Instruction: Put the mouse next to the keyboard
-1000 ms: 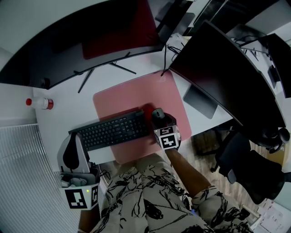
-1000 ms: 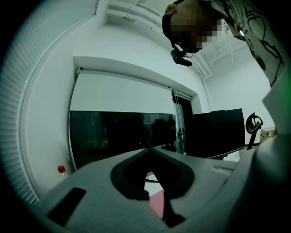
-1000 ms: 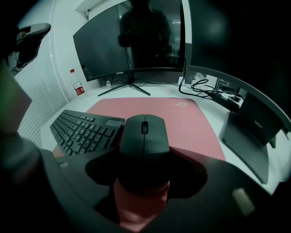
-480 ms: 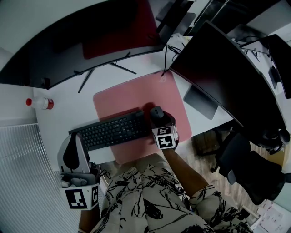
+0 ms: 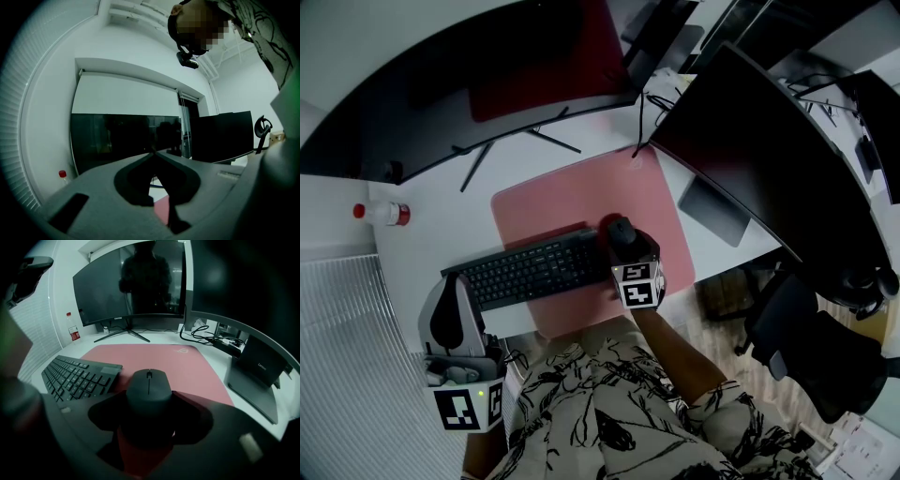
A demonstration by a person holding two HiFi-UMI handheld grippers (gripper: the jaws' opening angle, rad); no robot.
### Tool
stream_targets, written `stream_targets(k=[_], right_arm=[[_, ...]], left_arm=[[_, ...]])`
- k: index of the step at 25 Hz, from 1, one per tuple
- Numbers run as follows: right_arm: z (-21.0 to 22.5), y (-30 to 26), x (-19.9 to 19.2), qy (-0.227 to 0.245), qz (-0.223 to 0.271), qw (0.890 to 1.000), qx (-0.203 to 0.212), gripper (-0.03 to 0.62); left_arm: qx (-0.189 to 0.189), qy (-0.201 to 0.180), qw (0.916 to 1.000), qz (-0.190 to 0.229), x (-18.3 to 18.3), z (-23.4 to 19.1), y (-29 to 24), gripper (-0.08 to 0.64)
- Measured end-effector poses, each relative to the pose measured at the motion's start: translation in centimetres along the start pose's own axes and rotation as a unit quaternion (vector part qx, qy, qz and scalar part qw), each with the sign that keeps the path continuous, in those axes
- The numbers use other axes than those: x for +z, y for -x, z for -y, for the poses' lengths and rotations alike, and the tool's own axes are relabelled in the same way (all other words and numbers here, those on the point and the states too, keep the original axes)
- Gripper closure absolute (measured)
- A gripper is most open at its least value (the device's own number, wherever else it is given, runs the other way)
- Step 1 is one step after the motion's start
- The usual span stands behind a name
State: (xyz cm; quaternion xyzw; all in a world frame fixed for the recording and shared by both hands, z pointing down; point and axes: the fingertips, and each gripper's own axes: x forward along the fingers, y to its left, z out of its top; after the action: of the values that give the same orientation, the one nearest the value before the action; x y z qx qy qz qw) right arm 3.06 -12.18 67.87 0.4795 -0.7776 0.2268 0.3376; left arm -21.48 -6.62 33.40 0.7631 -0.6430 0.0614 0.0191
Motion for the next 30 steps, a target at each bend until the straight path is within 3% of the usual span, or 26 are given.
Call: stream_targets(k=[8, 24, 30], right_arm=[[0.0, 0.3, 0.0, -0.006, 0.04, 0.999, -0.007, 0.288], [-0.2, 0.0, -0.3, -0.015, 0.028, 0.999, 0.012, 0.299], [-0.5, 0.1, -0.5, 0.004, 0.015, 1.0, 0.027, 0.242]], left_arm=[[-0.003, 0.0, 1.0, -0.002, -0.1, 0.5, -0.2, 0.56], [-0.007, 0.005, 0.9999, 0.011, 0.6, 0.6, 0.0, 0.56], [-0.002, 0.004, 0.9998, 0.02, 1.3, 0.1, 0.1, 0.56]])
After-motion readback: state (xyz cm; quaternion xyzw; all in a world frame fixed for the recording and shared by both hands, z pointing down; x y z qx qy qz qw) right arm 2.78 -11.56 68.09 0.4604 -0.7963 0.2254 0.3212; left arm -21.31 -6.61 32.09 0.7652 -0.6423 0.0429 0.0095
